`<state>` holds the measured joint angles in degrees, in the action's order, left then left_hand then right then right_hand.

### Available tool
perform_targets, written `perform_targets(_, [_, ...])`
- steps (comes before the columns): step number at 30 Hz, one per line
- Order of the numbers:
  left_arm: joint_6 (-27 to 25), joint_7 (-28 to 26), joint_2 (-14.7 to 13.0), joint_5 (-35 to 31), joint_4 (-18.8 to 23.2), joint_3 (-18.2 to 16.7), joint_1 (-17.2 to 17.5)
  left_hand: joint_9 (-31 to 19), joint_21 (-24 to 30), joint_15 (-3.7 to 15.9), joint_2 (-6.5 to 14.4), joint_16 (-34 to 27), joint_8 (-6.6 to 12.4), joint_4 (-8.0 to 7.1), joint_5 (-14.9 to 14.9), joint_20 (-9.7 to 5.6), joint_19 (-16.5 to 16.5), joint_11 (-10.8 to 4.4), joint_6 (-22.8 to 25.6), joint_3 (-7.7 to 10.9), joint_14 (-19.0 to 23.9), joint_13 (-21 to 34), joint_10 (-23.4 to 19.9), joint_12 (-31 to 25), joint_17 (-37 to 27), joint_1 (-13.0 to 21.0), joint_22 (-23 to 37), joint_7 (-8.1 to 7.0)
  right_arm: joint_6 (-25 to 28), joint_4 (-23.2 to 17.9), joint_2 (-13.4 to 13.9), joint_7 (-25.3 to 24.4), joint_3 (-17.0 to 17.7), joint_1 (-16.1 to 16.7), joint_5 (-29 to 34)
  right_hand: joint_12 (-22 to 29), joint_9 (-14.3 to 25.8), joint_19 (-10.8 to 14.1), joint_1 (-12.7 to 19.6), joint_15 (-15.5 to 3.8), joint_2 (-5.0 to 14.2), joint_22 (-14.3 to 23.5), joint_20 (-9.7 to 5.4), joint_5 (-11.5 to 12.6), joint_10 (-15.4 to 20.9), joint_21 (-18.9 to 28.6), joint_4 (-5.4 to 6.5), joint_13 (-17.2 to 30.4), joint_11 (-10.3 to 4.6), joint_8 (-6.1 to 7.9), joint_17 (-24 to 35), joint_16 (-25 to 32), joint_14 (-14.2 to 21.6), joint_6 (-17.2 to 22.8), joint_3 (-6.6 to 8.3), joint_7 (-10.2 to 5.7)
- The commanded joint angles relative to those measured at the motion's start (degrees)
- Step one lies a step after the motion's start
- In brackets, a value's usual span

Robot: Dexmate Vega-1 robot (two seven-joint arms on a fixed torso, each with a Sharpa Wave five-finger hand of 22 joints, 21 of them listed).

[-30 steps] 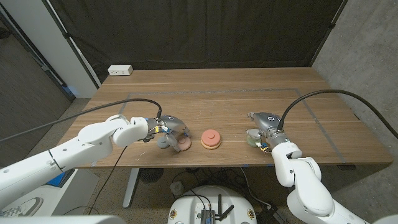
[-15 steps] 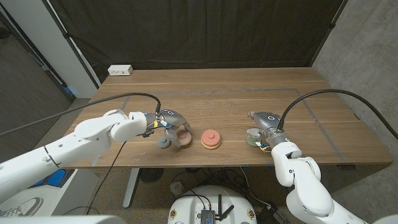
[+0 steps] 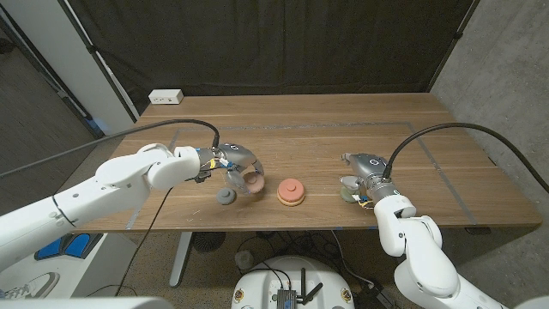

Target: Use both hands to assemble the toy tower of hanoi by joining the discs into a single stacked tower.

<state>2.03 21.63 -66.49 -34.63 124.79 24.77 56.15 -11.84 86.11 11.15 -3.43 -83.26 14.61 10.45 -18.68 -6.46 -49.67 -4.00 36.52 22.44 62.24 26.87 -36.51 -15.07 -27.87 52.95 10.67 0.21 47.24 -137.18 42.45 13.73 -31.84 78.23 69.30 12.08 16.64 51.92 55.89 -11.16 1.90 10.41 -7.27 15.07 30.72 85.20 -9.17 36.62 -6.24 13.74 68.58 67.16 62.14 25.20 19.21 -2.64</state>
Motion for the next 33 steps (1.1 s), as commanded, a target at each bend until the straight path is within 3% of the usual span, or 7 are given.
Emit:
perform_targets(1, [0.4, 0.4, 0.5, 0.9, 0.5, -0.4, -1.2, -1.1, 0.5, 1.40, 0.6, 0.0, 0.28, -1.07, -0.3, -5.61, -0.4, -3.73, 1.1, 1.29, 0.2, 0.5, -4.2, -0.3, -0.1, 0.1, 0.0, -0.59, 0.4, -0.5, 0.5, -0.3, 0.3, 0.4, -0.6, 0.1, 0.1, -0.1, 0.0, -1.46, 0.17, 0.2, -4.97, 0.3, 1.0, 0.3, 0.17, 0.2, -0.01, 0.08, 0.2, 0.2, 0.0, 0.5, 0.40, 0.66])
perform_targets(17, [4.0, 0.9, 4.0, -0.4, -1.9, 2.4, -5.3, -1.1, 0.6, 1.39, 0.6, 0.1, 0.12, -1.09, -0.4, -5.60, -0.4, -3.85, 1.2, 1.33, 0.3, 0.8, -4.4, -0.1, -0.2, 0.1, 0.0, -0.58, 0.7, -0.6, 0.8, -0.1, 0.3, 0.1, -0.7, 0.1, 0.1, -0.1, -0.1, -1.46, 0.18, 0.2, -4.97, 0.3, 1.2, 0.4, 0.19, 0.2, 0.04, -0.01, 0.2, 0.2, -0.1, 0.5, 0.47, 0.58])
perform_targets(33, [13.7, 3.2, 9.9, -1.1, -7.1, 7.7, -12.7, -1.2, 0.4, 1.38, 0.4, 0.2, -0.23, -1.33, -0.5, -5.54, -0.1, -4.27, 1.6, 1.17, 0.5, 1.5, -4.7, 0.5, -0.6, -0.7, 0.0, -0.93, 1.5, -0.6, 0.7, 0.0, 0.3, 0.1, -0.4, 0.1, 0.1, -0.2, -0.1, -1.46, 0.24, 0.2, -4.98, 0.4, 1.4, 0.3, 0.16, 0.2, -0.05, 0.09, 0.3, 0.2, -0.1, 1.0, 0.61, 0.54])
